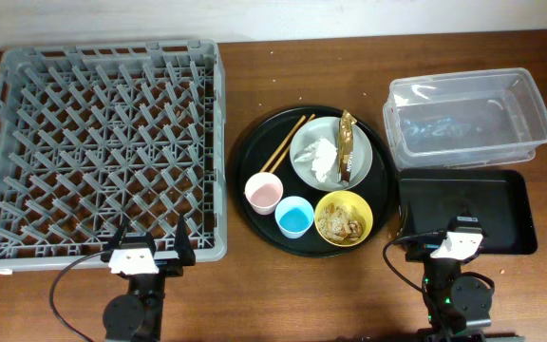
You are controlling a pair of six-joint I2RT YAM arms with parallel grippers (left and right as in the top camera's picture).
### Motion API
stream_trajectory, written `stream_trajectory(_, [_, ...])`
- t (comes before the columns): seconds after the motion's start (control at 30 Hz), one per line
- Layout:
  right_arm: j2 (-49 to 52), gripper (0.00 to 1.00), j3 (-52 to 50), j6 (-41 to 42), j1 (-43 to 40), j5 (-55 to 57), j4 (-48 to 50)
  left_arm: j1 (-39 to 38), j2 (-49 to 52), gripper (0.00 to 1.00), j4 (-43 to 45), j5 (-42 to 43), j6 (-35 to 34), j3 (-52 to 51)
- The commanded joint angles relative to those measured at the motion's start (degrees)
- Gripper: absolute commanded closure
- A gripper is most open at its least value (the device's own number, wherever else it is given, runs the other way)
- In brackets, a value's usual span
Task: Sort waste into correct bins and load items into the dishwasher rack
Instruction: 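Move the right gripper toward the tissue on the white plate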
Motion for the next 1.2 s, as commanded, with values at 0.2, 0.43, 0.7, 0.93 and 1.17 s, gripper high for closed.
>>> stream_trajectory(0.2, [-0.6, 0.02, -0.5, 0.2, -0.3, -0.7, -0.1, 0.2, -0.5, 0.01, 0.9, 1.3, 1.1, -0.4])
stream_trajectory(0.43, [-0.6, 0.02, -0.5, 0.3, -0.3, -3.4, -0.3, 0.2, -0.5, 0.01, 2.4, 2.6, 1.1, -0.4])
stream_trajectory(0.7, [-0.6, 0.01, 0.1, 0.3, -0.3, -11.5, 1.3, 0.2, -0.5, 0.01, 4.9, 3.7, 1.1, -0.3])
stream_trajectory(0.93, [5.9, 0.02, 13.9, 4.6, -0.3, -17.5, -7.9, 0.2, 6.4, 0.01, -6.2, 4.5, 1.1, 14.3])
stream_trajectory(1.17, [42.4, 0.02, 55.1, 4.8, -0.3, -19.0, -37.8, 0.2, 42.3, 0.01, -27.3, 8.8, 1.1, 49.7])
